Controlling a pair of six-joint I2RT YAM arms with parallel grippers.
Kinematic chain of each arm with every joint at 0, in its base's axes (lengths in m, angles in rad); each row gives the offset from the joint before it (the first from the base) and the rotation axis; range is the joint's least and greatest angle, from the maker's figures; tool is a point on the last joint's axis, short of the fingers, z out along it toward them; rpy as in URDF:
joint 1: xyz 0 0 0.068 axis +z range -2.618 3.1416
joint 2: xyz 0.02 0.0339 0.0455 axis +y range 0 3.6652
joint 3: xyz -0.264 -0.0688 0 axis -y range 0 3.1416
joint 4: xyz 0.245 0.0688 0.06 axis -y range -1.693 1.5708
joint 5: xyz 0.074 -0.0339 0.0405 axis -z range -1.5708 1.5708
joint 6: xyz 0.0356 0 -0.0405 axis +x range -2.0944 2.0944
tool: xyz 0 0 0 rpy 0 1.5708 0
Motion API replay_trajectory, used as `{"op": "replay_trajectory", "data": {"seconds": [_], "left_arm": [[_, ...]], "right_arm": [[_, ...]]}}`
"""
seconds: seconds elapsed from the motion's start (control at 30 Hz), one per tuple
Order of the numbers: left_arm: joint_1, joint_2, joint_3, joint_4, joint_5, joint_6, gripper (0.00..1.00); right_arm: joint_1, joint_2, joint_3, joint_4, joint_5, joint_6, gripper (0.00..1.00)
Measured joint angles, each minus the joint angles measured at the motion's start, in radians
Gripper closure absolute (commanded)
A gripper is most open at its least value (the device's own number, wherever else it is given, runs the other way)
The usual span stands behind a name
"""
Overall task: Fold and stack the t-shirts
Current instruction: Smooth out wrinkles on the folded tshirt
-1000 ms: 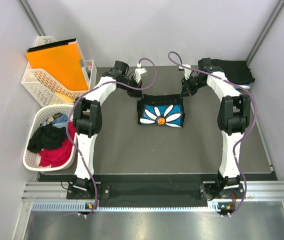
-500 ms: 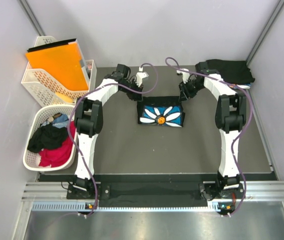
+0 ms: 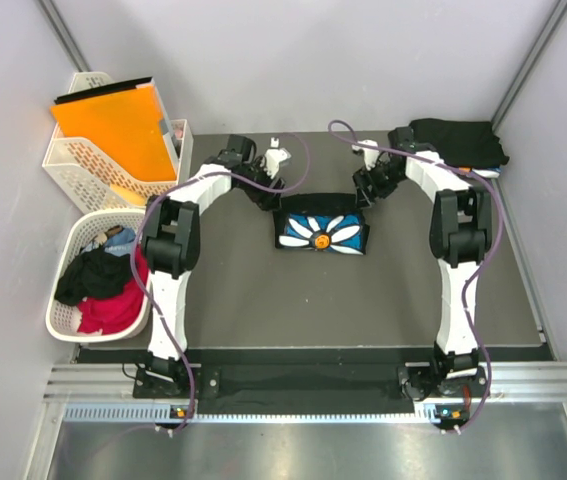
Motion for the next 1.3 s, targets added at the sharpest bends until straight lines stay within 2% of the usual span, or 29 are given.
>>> {"op": "replay_trajectory", "data": {"seconds": [0.13,0.37,0.4,0.43,0.47,0.5,0.53,0.73,0.93,1.13,1.2,1.3], "left_arm": [[0.009,-0.047,-0.015,0.061,-0.047,-0.027,0.23],[0.016,-0.126,-0.060,0.162,-0.142,-0.048,0.23],[0.016,-0.131,-0.060,0.166,-0.147,-0.049,0.24],[0.016,-0.137,-0.060,0.170,-0.149,-0.052,0.26],[0.017,-0.143,-0.060,0.170,-0.148,-0.055,0.48],[0.018,-0.151,-0.058,0.160,-0.134,-0.060,0.77],[0.018,-0.155,-0.055,0.150,-0.119,-0.072,1.00],[0.016,-0.159,0.064,-0.032,0.111,-0.077,1.00],[-0.013,-0.142,0.108,-0.307,0.380,0.020,1.00],[-0.061,0.068,0.301,-0.646,0.546,0.246,1.00],[-0.071,0.154,0.368,-0.690,0.580,0.301,1.00],[-0.075,0.216,0.380,-0.742,0.608,0.356,1.00]], "right_arm": [[0.000,-0.030,-0.010,0.028,0.032,0.021,0.22],[-0.001,-0.094,-0.035,0.073,0.069,0.043,0.23],[-0.002,-0.103,-0.039,0.077,0.069,0.047,0.30],[-0.002,-0.113,-0.044,0.080,0.069,0.050,0.43],[-0.003,-0.124,-0.047,0.079,0.066,0.052,0.59],[-0.005,-0.137,-0.050,0.080,0.058,0.055,0.98],[-0.009,-0.151,-0.050,0.074,0.040,0.064,1.00],[-0.011,-0.198,-0.030,-0.066,-0.214,0.031,1.00],[-0.011,-0.111,0.009,-0.400,-0.488,-0.190,1.00],[-0.008,0.014,0.010,-0.532,-0.568,-0.307,1.00],[-0.006,0.022,0.011,-0.552,-0.578,-0.318,1.00],[0.004,0.022,0.022,-0.569,-0.591,-0.329,1.00]]}}
